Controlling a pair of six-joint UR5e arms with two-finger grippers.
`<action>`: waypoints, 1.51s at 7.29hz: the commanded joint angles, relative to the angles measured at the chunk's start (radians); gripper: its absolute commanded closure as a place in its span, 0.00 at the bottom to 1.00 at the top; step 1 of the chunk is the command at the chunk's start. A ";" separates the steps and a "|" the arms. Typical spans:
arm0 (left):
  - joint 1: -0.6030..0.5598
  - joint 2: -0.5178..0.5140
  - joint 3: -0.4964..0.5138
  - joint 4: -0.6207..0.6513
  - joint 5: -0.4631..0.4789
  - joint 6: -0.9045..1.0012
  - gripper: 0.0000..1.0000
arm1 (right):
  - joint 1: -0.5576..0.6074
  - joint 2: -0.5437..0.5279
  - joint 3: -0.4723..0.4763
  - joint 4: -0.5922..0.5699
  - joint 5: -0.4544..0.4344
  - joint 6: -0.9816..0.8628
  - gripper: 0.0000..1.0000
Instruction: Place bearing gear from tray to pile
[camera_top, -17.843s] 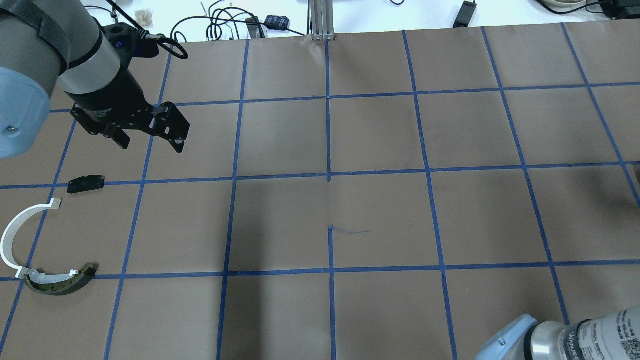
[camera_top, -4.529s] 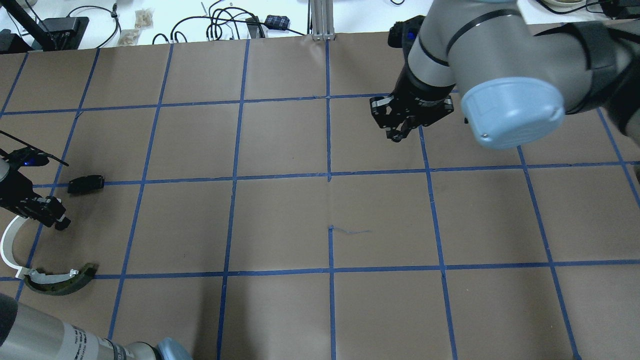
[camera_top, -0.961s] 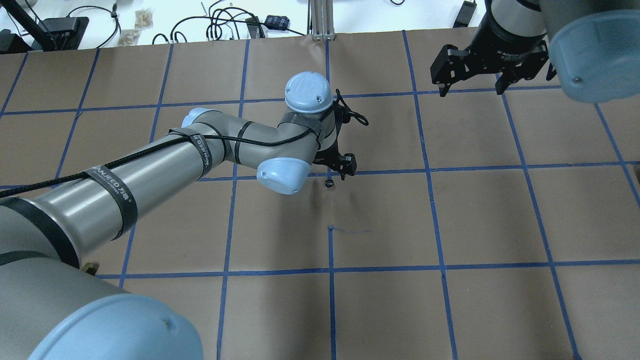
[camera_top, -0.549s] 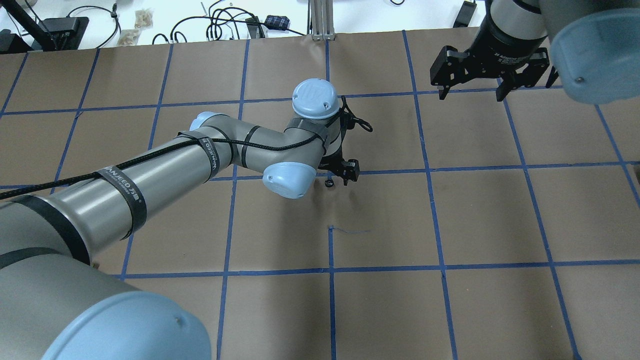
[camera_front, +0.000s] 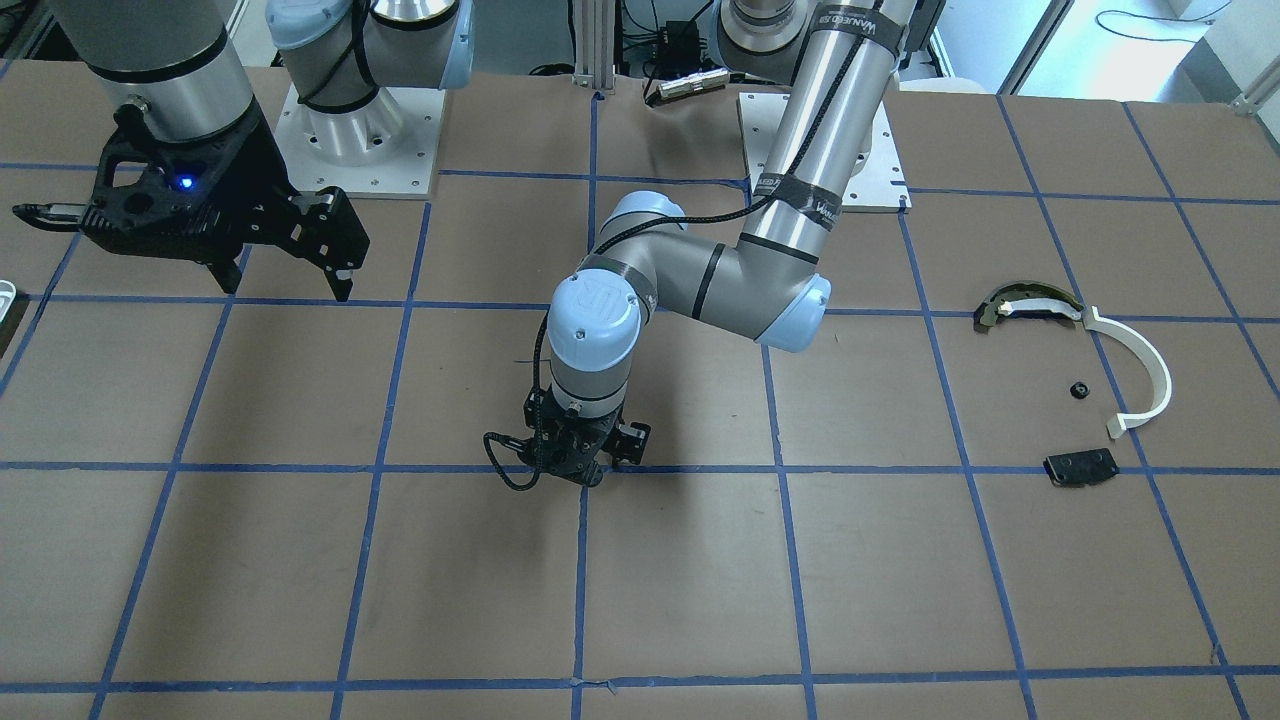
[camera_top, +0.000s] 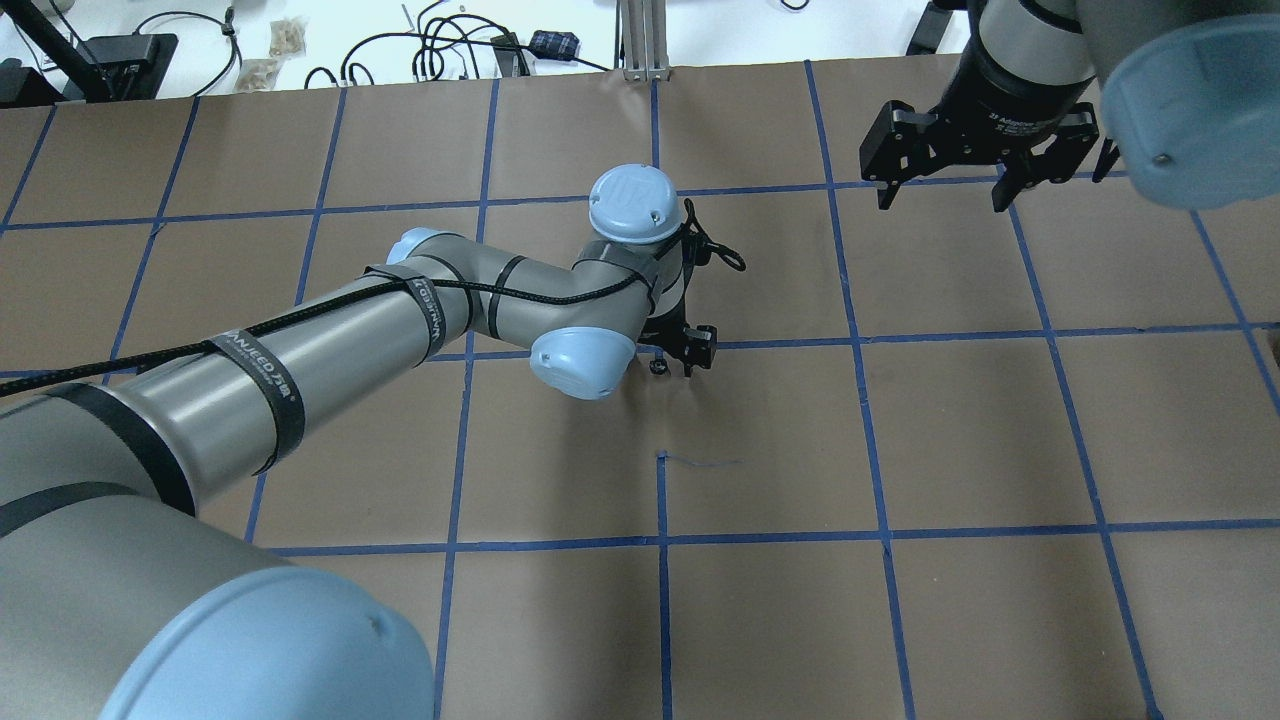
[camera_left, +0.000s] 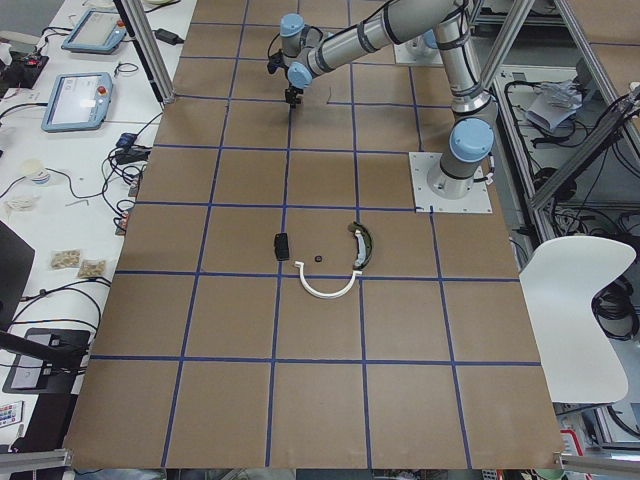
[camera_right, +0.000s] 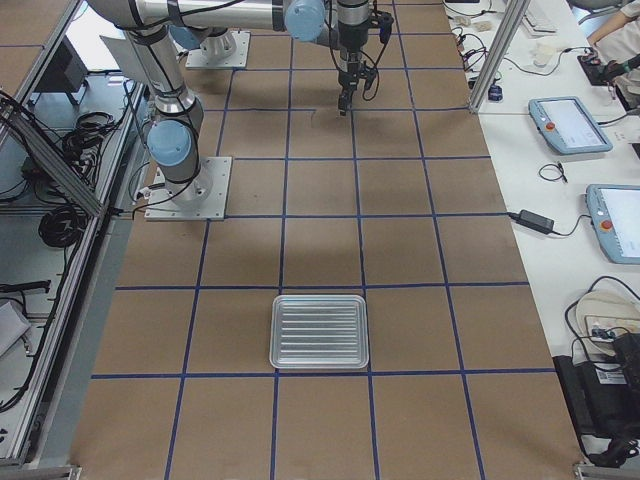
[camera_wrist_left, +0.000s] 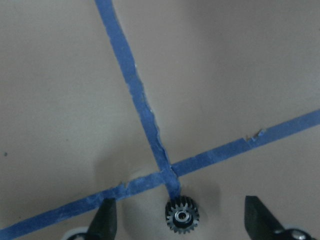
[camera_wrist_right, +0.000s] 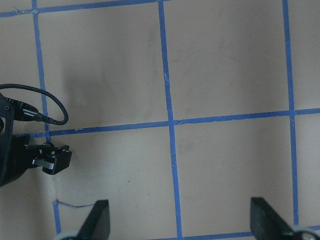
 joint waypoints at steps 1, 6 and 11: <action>0.000 -0.001 0.001 -0.001 0.000 -0.006 0.56 | 0.000 0.000 0.005 -0.002 0.006 -0.049 0.00; 0.049 0.040 0.020 -0.031 0.005 0.006 1.00 | 0.000 0.000 0.003 -0.010 0.004 -0.053 0.00; 0.617 0.178 0.016 -0.286 0.006 0.258 1.00 | 0.000 -0.005 -0.003 -0.010 0.012 -0.053 0.00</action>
